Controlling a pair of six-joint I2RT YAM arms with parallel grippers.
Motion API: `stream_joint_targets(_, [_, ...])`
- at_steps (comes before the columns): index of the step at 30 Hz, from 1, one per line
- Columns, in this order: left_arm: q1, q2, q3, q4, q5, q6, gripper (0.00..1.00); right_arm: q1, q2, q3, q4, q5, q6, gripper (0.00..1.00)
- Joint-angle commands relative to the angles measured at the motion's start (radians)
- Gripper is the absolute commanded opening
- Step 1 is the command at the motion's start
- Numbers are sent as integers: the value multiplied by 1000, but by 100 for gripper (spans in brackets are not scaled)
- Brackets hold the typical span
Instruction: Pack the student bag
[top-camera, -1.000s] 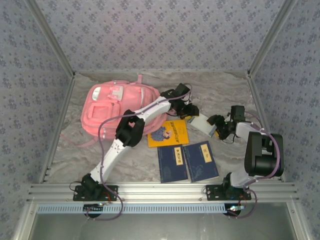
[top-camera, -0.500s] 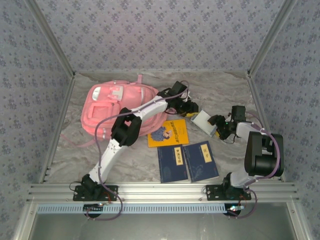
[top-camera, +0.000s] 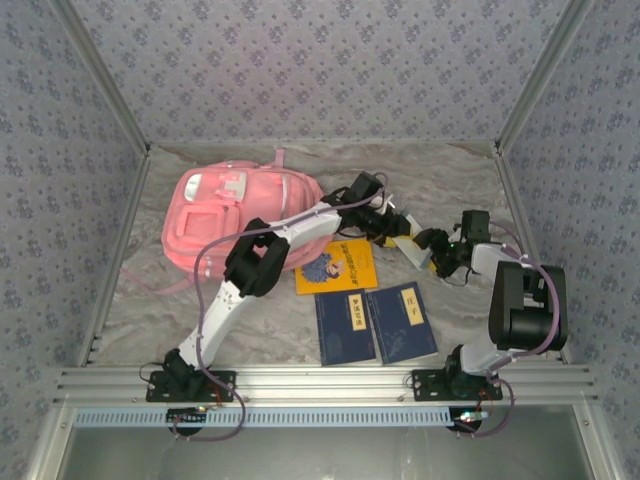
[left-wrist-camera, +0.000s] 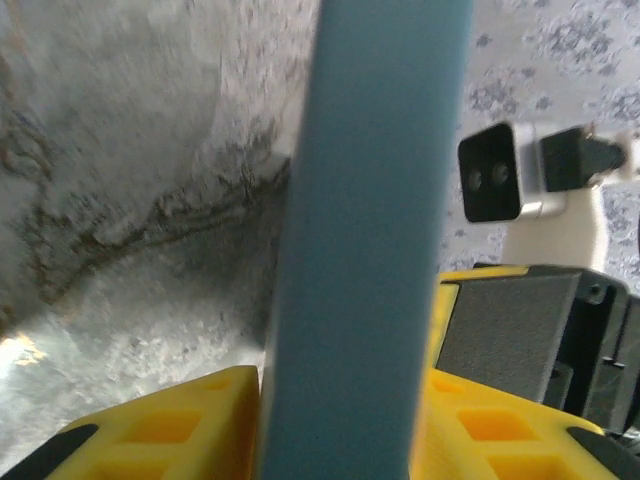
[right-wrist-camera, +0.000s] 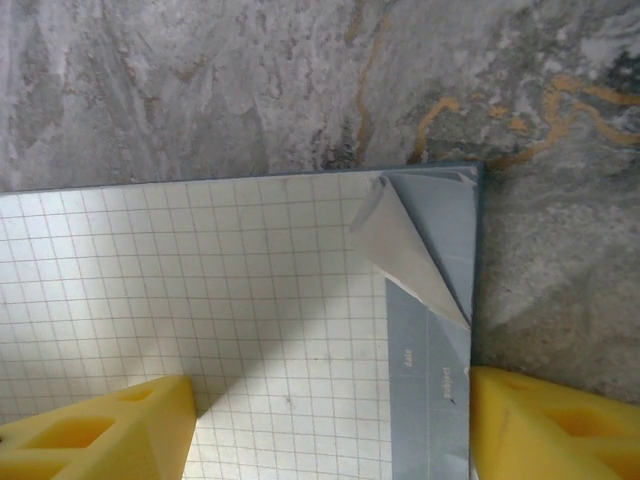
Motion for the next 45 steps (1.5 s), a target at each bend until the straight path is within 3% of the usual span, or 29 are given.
stream_joint_targets(1, [-19, 13, 19, -9, 95, 10, 40, 7, 18, 9, -2, -20, -2, 72])
stream_joint_targets(8, [-9, 16, 114, -207, -19, 149, 36, 7, 18, 6, -1, -16, -3, 72])
stream_joint_targets(16, [-5, -7, 131, -235, -87, 181, 2, 11, -40, -9, -5, 0, 5, 73])
stream_joint_targets(22, [37, -202, -100, -72, -114, 143, 0, 15, -243, -40, -68, 95, 31, 94])
stream_joint_targets(28, [89, -464, -405, 149, -99, 57, 0, 42, -455, -69, -23, 32, 90, 99])
stream_joint_targets(36, [135, -786, -697, 325, -102, -31, 0, 117, -575, -120, 272, -110, 378, 100])
stream_joint_targets(41, [137, -940, -819, 370, -91, -66, 0, 273, -555, -131, 583, -135, 520, 100])
stream_joint_targets(45, [138, -1044, -878, 350, -109, -56, 0, 379, -541, -126, 724, -118, 554, 100])
